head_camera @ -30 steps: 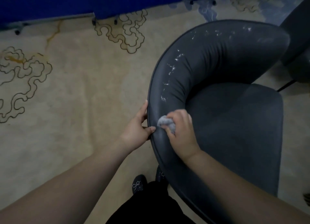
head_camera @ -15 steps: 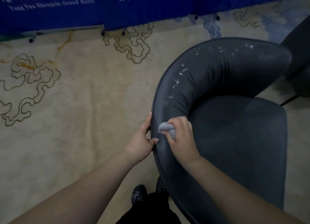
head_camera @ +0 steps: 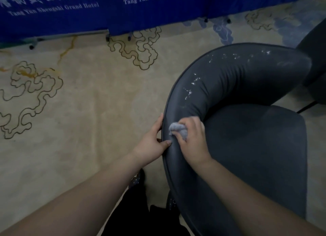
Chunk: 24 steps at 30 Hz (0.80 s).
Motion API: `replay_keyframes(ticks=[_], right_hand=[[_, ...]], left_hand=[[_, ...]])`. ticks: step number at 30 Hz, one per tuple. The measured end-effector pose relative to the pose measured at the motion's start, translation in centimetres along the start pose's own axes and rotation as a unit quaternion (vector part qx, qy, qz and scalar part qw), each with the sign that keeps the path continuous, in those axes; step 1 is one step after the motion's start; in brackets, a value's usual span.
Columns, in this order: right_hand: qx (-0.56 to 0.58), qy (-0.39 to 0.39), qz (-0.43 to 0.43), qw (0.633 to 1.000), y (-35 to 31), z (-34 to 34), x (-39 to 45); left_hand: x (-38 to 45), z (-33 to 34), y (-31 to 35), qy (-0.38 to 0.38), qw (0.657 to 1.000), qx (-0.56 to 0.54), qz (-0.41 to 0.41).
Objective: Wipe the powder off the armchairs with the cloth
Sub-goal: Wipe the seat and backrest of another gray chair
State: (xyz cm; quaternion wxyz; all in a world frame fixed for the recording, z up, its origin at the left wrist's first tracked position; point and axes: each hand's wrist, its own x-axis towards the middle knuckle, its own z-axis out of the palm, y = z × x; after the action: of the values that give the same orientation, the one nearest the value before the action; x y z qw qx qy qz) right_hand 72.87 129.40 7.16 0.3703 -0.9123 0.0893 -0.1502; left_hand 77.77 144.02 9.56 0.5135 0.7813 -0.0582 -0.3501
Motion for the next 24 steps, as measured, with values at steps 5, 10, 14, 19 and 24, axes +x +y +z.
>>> replay_keyframes(ticks=[5,10,14,19,24], right_hand=[[-0.038,0.021,0.066,0.997,-0.4,1.1,7.4],[0.007,0.057,0.050,0.997,-0.9,0.8,1.2],[-0.038,0.043,0.068,0.996,-0.2,1.0,5.9],[-0.048,0.089,0.122,0.987,0.2,1.1,10.7],[0.071,0.131,0.180,0.972,0.0,0.6,6.6]], left_hand=[[2.8,-1.6,1.6,-0.026,0.999,0.036,0.022],[4.5,-3.0,2.8,-0.078,0.994,0.066,0.044],[5.7,-3.5,2.9,-0.109,0.991,0.067,0.038],[6.1,-3.6,2.4,-0.105,0.992,0.047,0.055],[8.6,-2.6,3.2,-0.030,0.999,-0.003,0.037]])
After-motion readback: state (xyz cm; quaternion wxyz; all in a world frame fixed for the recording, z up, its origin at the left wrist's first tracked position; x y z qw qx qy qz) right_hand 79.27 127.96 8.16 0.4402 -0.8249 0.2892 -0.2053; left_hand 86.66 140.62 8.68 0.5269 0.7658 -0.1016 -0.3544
